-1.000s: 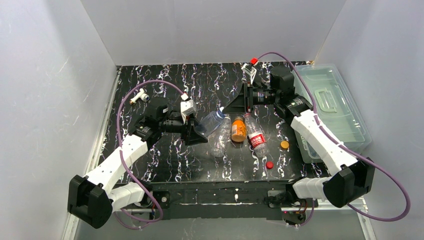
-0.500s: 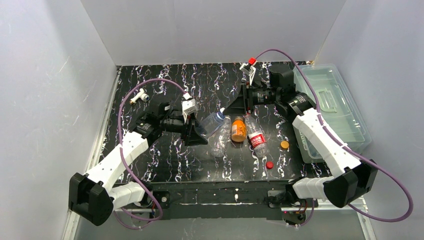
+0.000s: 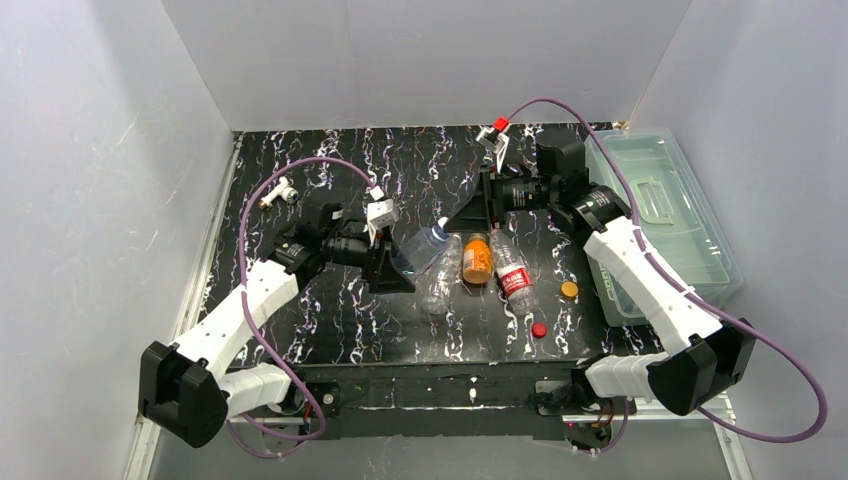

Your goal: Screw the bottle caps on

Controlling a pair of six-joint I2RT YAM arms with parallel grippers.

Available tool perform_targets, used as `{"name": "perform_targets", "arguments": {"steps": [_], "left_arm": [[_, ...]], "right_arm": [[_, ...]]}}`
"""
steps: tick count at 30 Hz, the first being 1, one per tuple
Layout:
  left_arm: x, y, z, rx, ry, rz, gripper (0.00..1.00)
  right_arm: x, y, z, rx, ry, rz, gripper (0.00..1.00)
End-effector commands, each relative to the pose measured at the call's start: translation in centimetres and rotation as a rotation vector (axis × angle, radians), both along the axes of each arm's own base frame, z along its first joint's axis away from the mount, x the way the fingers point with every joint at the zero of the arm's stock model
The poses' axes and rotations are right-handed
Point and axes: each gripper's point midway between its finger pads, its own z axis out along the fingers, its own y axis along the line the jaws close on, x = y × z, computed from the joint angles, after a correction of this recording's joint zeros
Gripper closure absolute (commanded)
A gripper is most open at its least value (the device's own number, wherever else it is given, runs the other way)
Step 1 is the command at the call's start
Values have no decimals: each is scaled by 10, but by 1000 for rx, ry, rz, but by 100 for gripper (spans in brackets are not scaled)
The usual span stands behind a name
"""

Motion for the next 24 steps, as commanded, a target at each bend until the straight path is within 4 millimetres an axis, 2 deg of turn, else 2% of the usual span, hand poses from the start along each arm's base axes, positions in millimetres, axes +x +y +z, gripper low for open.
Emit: {"name": "perform_targets", "arguments": {"steps": [1, 5, 12, 24], "left_arm": [[20, -4, 18, -4, -35, 56, 100], [19, -3, 16, 1, -34, 58, 100], [24, -2, 14, 7, -61, 78, 100], [22, -1, 12, 6, -94, 66, 100]], "right_arm": [[-43, 7, 10, 20, 32, 170, 74], [-44, 7, 9, 20, 31, 175, 73], [-42, 7, 2, -11, 41, 166, 63], [-38, 10, -10, -51, 64, 154, 52]]}}
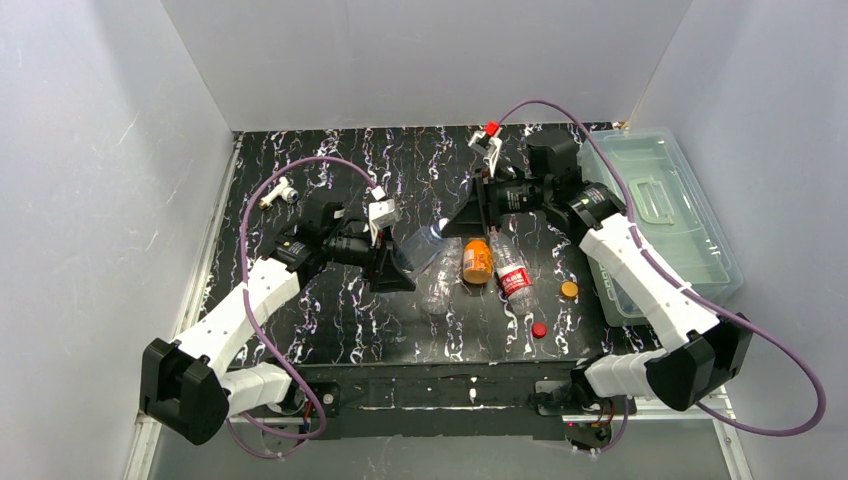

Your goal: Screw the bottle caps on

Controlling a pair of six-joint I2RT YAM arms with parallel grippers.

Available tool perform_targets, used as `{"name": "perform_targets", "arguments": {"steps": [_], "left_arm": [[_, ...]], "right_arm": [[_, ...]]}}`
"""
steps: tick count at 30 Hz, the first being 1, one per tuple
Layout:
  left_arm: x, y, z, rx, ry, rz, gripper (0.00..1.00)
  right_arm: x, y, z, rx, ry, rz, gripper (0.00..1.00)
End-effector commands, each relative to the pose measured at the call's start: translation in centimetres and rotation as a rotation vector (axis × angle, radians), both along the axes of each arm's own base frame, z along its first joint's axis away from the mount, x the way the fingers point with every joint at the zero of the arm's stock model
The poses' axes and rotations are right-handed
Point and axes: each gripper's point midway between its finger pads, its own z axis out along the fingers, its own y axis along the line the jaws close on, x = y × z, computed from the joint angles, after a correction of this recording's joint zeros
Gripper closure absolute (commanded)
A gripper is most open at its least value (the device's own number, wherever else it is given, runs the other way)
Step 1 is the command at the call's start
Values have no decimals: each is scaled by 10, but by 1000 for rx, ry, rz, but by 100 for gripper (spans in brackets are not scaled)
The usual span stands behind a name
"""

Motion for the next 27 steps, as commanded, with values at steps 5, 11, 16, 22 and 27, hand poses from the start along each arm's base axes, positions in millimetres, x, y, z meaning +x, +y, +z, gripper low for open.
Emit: {"name": "perform_targets", "arguments": {"steps": [5, 11, 16, 22, 27], "left_arm": [[16, -1, 19, -28, -121, 48, 100], [9, -2, 15, -29, -137, 25, 100], [2, -5, 8, -26, -143, 0, 100], [-5, -7, 1, -16, -148, -14, 100], [-6, -6, -4, -6, -135, -8, 100]], "right_arm": [[-34, 9, -2, -13, 99, 130, 50], [-28, 11, -5, -27, 112, 109, 50], [-21, 15, -6, -38, 110, 107, 50], [-12, 16, -11, -79, 91, 104, 50], [-9, 18, -19, -97, 102, 98, 51]]}}
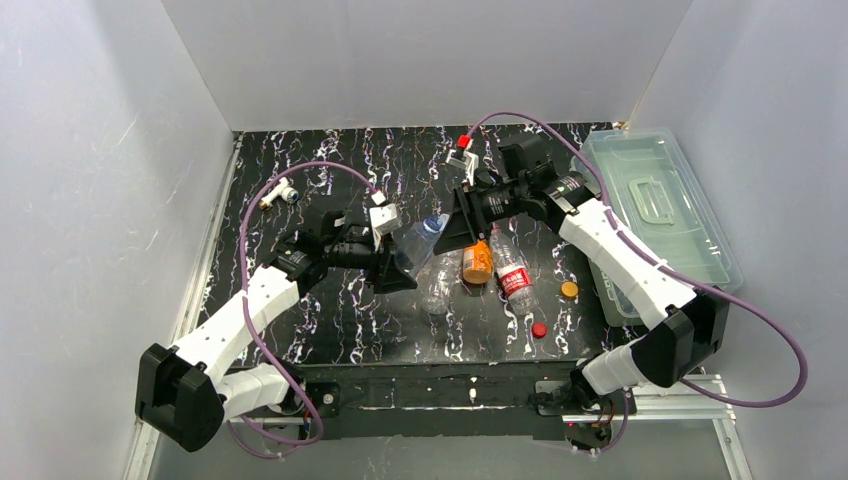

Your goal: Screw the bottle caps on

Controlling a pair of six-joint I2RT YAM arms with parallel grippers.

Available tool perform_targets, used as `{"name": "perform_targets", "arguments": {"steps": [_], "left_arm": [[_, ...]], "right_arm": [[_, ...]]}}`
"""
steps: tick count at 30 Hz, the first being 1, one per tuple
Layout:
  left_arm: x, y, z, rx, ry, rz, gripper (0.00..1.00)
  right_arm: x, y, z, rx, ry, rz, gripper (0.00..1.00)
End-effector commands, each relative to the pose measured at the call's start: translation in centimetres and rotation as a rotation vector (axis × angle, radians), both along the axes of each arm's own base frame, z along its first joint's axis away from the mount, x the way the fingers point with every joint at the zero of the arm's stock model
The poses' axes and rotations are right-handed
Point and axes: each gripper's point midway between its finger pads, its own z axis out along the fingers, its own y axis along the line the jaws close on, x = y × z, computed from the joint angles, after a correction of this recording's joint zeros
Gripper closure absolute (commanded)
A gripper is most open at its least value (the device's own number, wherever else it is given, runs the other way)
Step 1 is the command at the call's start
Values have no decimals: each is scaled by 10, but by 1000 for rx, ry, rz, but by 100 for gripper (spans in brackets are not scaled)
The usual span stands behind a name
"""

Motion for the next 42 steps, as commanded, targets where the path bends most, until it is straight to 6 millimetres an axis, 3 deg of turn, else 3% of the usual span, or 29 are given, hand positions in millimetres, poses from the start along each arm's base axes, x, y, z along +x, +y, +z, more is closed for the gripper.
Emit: {"name": "perform_targets", "arguments": {"steps": [1, 9, 13, 20, 26, 30, 33, 37, 42], "left_arm": [[-14, -2, 4, -24, -29, -57, 100], [-15, 1, -5, 8, -14, -50, 100], [-10, 7, -19, 79, -6, -18, 100], [48, 13, -55, 224, -30, 198, 100], [88, 17, -95, 346, 51, 311, 100], [102, 29, -114, 381, 108, 418, 100], [101, 30, -122, 386, 127, 416, 100], [101, 29, -124, 371, 118, 412, 100], [105, 27, -126, 350, 100, 428, 100]], "right_arm": [[8, 5, 13, 34, -93, 6, 51], [13, 3, 15, 5, -137, 5, 50], [26, 3, 4, -72, -152, -21, 50], [60, 23, -40, -154, -144, -73, 51], [92, 35, -103, -277, -125, -106, 53], [107, 33, -145, -371, -88, -167, 53], [109, 34, -168, -405, -56, -173, 55], [104, 38, -180, -414, -43, -169, 56], [102, 39, -168, -415, -67, -171, 56]]}}
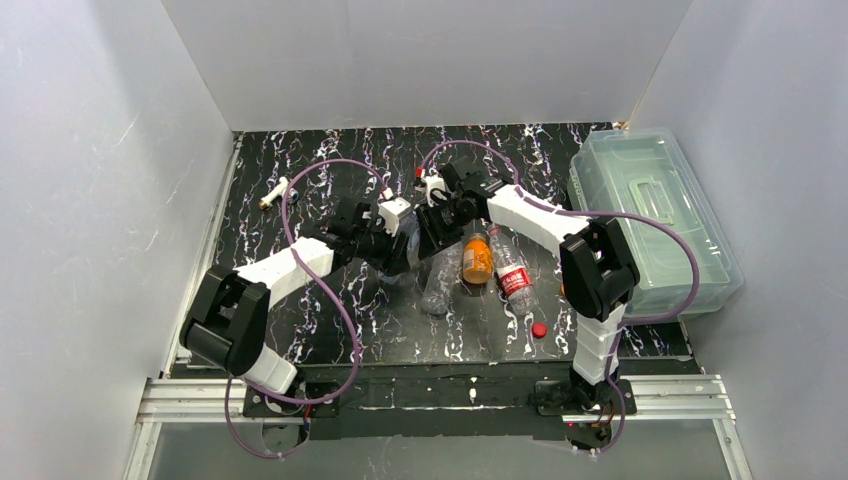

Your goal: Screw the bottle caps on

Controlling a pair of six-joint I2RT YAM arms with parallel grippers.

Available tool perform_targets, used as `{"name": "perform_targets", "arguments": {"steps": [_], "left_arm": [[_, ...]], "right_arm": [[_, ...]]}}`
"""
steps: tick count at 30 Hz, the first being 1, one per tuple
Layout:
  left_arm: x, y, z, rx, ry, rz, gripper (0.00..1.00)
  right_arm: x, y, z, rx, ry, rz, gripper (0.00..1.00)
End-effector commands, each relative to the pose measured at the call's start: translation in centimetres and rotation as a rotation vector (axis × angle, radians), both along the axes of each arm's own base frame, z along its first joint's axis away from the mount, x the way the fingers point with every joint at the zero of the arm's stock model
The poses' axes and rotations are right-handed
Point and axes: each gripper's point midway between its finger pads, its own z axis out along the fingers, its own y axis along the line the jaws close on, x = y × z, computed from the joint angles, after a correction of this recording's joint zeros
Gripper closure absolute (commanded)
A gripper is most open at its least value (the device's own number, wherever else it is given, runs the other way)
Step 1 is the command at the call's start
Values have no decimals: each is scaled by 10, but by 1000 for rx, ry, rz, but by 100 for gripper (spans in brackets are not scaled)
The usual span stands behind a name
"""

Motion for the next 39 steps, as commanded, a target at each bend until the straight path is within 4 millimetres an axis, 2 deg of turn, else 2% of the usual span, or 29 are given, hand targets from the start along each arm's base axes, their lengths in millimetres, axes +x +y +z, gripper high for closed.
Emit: {"name": "perform_targets", "arguments": {"steps": [1, 9, 13, 15, 16, 17, 18, 23, 26, 29, 30, 31, 32, 36, 39], "left_arm": [[7, -2, 6, -25, -41, 22, 100], [23, -6, 18, -60, -105, 68, 100], [26, -7, 28, -70, -137, 61, 100], [24, -8, 35, -80, -159, 43, 100], [21, -9, 39, -90, -170, 22, 100], [17, -10, 44, -104, -187, -7, 100], [12, -11, 49, -119, -203, -36, 100], [-15, -12, 73, -184, -305, -157, 100], [-35, -12, 87, -231, -345, -211, 100], [-55, -13, 98, -282, -361, -268, 100], [-63, -13, 101, -292, -356, -291, 100], [-69, -13, 103, -298, -353, -310, 100], [-76, -14, 105, -312, -347, -331, 100], [-94, -14, 114, -354, -339, -376, 100], [-104, -13, 114, -362, -300, -394, 100]], "right_arm": [[5, 7, 27, 40, -76, -1, 55], [-4, -8, 53, 29, -117, -15, 54], [-6, -21, 79, 27, -186, -64, 49], [-3, -28, 102, 35, -245, -118, 34], [1, -32, 114, 36, -276, -151, 25], [5, -36, 129, 45, -312, -194, 9], [11, -40, 143, 53, -348, -245, 2], [22, -49, 227, 221, -503, -394, 2], [13, -45, 261, 300, -529, -356, 2], [-11, -27, 264, 334, -444, -166, 11], [-20, -23, 262, 347, -413, -107, 10], [-30, -20, 262, 367, -391, -51, 3], [-36, -19, 261, 377, -382, -16, 2], [-56, -24, 266, 409, -406, 89, 2], [-68, -24, 269, 422, -414, 142, 2]]}}
